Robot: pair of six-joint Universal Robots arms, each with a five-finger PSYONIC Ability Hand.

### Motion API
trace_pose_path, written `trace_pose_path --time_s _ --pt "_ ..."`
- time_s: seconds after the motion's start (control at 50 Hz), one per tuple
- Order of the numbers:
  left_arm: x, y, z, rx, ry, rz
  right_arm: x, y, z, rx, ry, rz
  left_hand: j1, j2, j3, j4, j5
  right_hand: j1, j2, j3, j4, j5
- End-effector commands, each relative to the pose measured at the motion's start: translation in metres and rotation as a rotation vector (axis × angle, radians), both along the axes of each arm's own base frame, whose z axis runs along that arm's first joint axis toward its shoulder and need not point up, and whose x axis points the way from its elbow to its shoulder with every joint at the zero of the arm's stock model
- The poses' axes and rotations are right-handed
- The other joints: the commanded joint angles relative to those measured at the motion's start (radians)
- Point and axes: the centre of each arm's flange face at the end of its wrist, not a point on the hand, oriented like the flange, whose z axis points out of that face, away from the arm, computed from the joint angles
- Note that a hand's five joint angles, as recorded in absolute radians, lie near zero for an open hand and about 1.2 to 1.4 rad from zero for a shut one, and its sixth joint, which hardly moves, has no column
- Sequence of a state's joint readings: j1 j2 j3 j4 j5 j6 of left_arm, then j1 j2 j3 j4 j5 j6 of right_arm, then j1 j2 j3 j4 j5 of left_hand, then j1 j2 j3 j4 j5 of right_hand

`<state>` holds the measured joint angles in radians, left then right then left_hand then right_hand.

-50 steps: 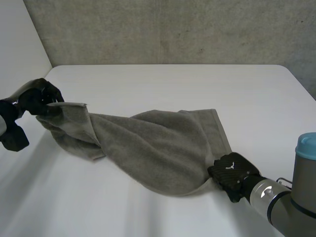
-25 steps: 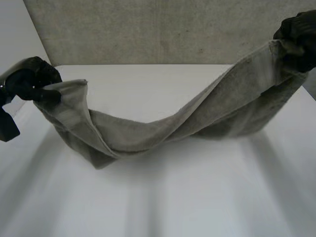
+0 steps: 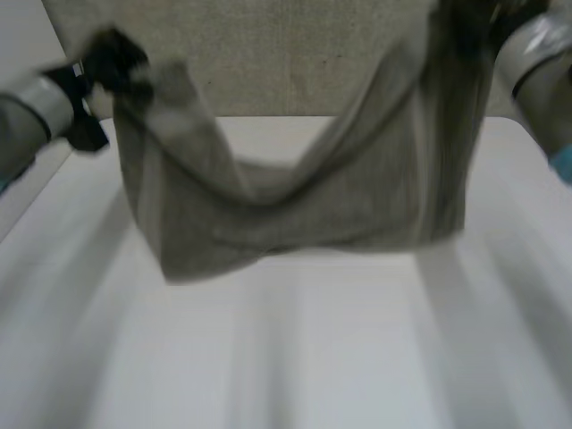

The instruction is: Fold the towel.

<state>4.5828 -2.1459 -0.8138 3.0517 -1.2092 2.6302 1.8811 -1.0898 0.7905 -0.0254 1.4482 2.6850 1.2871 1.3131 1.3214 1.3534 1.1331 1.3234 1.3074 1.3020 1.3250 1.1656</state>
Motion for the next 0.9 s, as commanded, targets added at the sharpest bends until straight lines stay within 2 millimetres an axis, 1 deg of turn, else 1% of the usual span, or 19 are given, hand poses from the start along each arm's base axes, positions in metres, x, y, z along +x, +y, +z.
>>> trace_pose_path --time_s 0.02,0.08,0.12,0.14,0.18,0.2,0.22,0.24,0.28,0.3,0.34,0.38,0.4,0.44,0.46,0.5,0.64,0.78,0.9 --pt "-0.003 0.007 0.093 -0.322 0.202 0.016 -0.013 0.016 0.064 -0.226 -0.230 0.050 0.109 0.083 0.075 0.043 0.089 0.073 0.089 0.094 0.071 0.056" --pt "-0.003 0.013 0.107 -0.400 0.243 -0.004 -0.012 0.017 0.059 -0.209 -0.215 0.067 0.109 0.083 0.075 0.043 0.089 0.073 0.089 0.094 0.071 0.056" --pt "-0.003 0.010 0.091 -0.378 0.235 -0.006 -0.007 0.017 0.031 -0.124 -0.167 0.110 0.109 0.083 0.075 0.043 0.089 0.073 0.089 0.094 0.071 0.056" --pt "-0.003 0.010 0.091 -0.378 0.235 -0.006 -0.007 0.017 0.031 -0.123 -0.167 0.110 0.109 0.083 0.075 0.043 0.089 0.073 0.089 0.094 0.071 0.056" --pt "-0.006 0.008 0.055 -0.279 0.210 -0.018 -0.007 0.015 -0.007 -0.009 -0.116 0.139 0.109 0.083 0.075 0.043 0.089 0.073 0.089 0.094 0.071 0.056" --pt "-0.006 0.008 0.054 -0.279 0.210 -0.018 -0.007 0.015 -0.008 -0.009 -0.116 0.139 0.109 0.083 0.075 0.043 0.089 0.073 0.089 0.094 0.071 0.056" --pt "-0.008 0.008 0.030 -0.213 0.191 -0.037 -0.008 0.015 -0.026 0.047 -0.096 0.152 0.109 0.083 0.075 0.043 0.089 0.073 0.089 0.094 0.071 0.056" --pt "-0.008 0.008 0.030 -0.212 0.191 -0.037 -0.008 0.015 -0.026 0.047 -0.096 0.152 0.109 0.083 0.075 0.043 0.089 0.073 0.089 0.094 0.071 0.056" --pt "-0.013 0.013 -0.017 -0.082 0.145 -0.107 -0.013 0.016 -0.063 0.157 -0.062 0.165 0.109 0.083 0.075 0.043 0.089 0.073 0.089 0.094 0.071 0.056" --pt "-0.013 0.013 -0.018 -0.082 0.144 -0.108 -0.013 0.016 -0.064 0.157 -0.062 0.165 0.109 0.083 0.075 0.043 0.089 0.073 0.089 0.094 0.071 0.056" --pt "-0.014 0.020 -0.067 0.036 0.097 -0.157 -0.023 0.018 -0.100 0.270 -0.036 0.161 0.109 0.083 0.075 0.043 0.089 0.073 0.089 0.094 0.071 0.056" --pt "-0.012 0.025 -0.089 0.080 0.068 -0.167 -0.026 0.021 -0.119 0.329 -0.027 0.161 0.109 0.083 0.075 0.043 0.089 0.073 0.089 0.094 0.071 0.056" --pt "-0.012 0.025 -0.089 0.081 0.067 -0.167 -0.026 0.021 -0.119 0.329 -0.026 0.161 0.109 0.083 0.075 0.043 0.089 0.073 0.089 0.094 0.071 0.056" --pt "-0.002 0.035 -0.123 0.131 -0.006 -0.158 -0.030 0.031 -0.153 0.429 0.009 0.165 0.109 0.083 0.075 0.043 0.089 0.073 0.089 0.094 0.071 0.056" --pt "-0.002 0.035 -0.124 0.131 -0.006 -0.158 -0.030 0.031 -0.153 0.430 0.010 0.165 0.109 0.083 0.075 0.043 0.089 0.073 0.089 0.094 0.071 0.056" --pt "0.007 0.046 -0.147 0.148 -0.095 -0.146 -0.035 0.042 -0.178 0.486 0.075 0.162 0.109 0.083 0.075 0.043 0.089 0.073 0.089 0.094 0.071 0.056" --pt "0.029 0.061 -0.163 0.147 -0.237 -0.126 -0.056 0.051 -0.198 0.514 0.211 0.098 0.109 0.083 0.075 0.043 0.089 0.073 0.089 0.094 0.071 0.056" --pt "0.048 0.066 -0.157 0.159 -0.237 -0.120 -0.081 0.047 -0.192 0.587 0.201 0.033 0.109 0.083 0.075 0.043 0.089 0.073 0.089 0.094 0.071 0.056" --pt "0.057 0.070 -0.165 0.221 -0.234 -0.110 -0.086 0.048 -0.199 0.629 0.196 0.025 0.083 0.057 0.049 0.017 0.063 0.073 0.089 0.094 0.071 0.056"
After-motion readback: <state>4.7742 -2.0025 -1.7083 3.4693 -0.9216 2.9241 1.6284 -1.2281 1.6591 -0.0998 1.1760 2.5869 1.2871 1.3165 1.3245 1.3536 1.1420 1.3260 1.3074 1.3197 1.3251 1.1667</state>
